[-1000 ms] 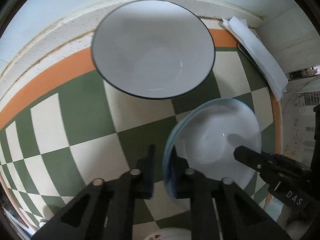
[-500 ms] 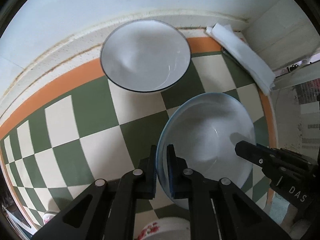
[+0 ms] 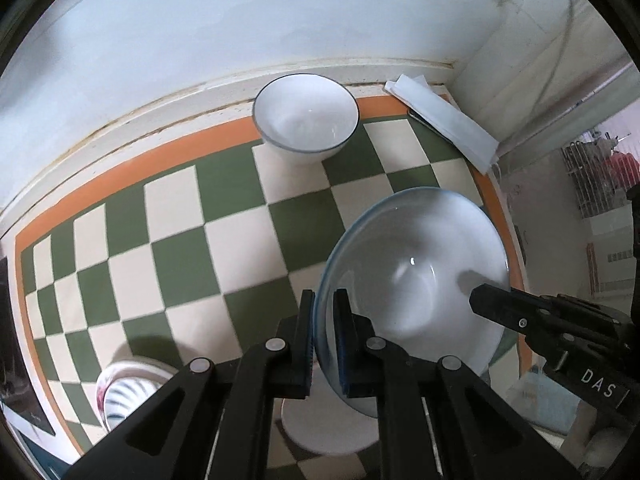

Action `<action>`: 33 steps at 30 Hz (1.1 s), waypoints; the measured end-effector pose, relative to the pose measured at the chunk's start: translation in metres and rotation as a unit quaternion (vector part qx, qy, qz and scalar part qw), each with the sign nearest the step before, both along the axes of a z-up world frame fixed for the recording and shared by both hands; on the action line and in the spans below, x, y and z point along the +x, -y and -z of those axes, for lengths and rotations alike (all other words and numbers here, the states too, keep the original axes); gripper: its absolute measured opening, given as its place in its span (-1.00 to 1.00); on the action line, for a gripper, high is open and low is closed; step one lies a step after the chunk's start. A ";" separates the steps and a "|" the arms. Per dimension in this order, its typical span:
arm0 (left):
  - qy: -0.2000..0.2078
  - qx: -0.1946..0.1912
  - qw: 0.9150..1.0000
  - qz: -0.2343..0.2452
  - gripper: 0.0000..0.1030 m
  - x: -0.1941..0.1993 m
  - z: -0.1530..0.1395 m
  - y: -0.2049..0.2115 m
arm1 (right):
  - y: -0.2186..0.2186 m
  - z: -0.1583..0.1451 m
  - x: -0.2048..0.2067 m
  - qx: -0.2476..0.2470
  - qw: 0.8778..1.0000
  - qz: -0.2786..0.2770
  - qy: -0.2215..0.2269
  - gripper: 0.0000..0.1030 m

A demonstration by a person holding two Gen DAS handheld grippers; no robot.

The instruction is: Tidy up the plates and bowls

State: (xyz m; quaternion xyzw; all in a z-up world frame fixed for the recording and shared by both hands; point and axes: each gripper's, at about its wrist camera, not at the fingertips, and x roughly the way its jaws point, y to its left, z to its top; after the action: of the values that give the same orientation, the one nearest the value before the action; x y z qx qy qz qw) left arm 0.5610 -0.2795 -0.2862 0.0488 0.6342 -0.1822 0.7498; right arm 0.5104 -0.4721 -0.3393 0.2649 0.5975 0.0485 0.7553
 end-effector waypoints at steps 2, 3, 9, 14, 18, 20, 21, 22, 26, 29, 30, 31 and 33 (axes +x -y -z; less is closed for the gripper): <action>0.002 0.000 1.000 0.000 -0.86 -0.012 -0.004 -0.007 | -0.007 -0.006 -0.013 0.000 1.000 -0.005 0.003 -0.79; 0.004 0.002 1.000 0.001 -0.86 -0.018 -0.006 -0.010 | -0.011 -0.008 -0.019 0.001 1.000 -0.006 0.005 -0.79; -0.007 0.007 1.000 -0.006 -0.86 -0.051 -0.001 -0.031 | -0.032 -0.008 -0.047 0.009 1.000 -0.020 0.000 -0.79; -0.035 0.016 0.999 -0.017 -0.86 -0.071 0.021 -0.042 | -0.048 0.009 -0.062 0.015 0.999 -0.035 -0.021 -0.79; -0.049 0.027 0.998 -0.022 -0.86 -0.080 0.037 -0.045 | -0.055 0.031 -0.067 0.020 0.998 -0.043 -0.042 -0.79; -0.053 0.033 0.998 -0.020 -0.86 -0.082 0.044 -0.044 | -0.058 0.040 -0.069 0.019 0.997 -0.047 -0.050 -0.79; -0.056 0.035 0.998 -0.021 -0.86 -0.082 0.048 -0.044 | -0.059 0.043 -0.069 0.018 0.997 -0.048 -0.053 -0.79; -0.056 0.036 0.998 -0.021 -0.86 -0.082 0.050 -0.043 | -0.059 0.046 -0.070 0.016 0.997 -0.050 -0.056 -0.79; -0.060 0.046 0.997 -0.013 -0.86 -0.083 0.060 -0.038 | -0.058 0.057 -0.070 0.015 0.996 -0.049 -0.069 -0.79; -0.062 0.052 0.997 -0.009 -0.86 -0.083 0.065 -0.035 | -0.055 0.062 -0.069 0.016 0.996 -0.048 -0.077 -0.79; -0.063 0.055 0.997 -0.008 -0.86 -0.084 0.067 -0.035 | -0.055 0.064 -0.069 0.015 0.996 -0.049 -0.079 -0.79; -0.063 0.057 0.996 -0.008 -0.86 -0.084 0.068 -0.035 | -0.055 0.064 -0.068 0.014 0.995 -0.050 -0.080 -0.79; -0.065 0.065 0.996 -0.008 -0.86 -0.084 0.071 -0.035 | -0.055 0.066 -0.067 0.013 0.995 -0.051 -0.084 -0.79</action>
State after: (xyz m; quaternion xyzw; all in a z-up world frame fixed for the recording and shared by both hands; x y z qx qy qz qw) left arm 0.4768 -0.2449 -0.3574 0.0807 0.6922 -0.1376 0.7038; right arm 0.4434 -0.4172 -0.4050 0.2467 0.6708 0.0721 0.6957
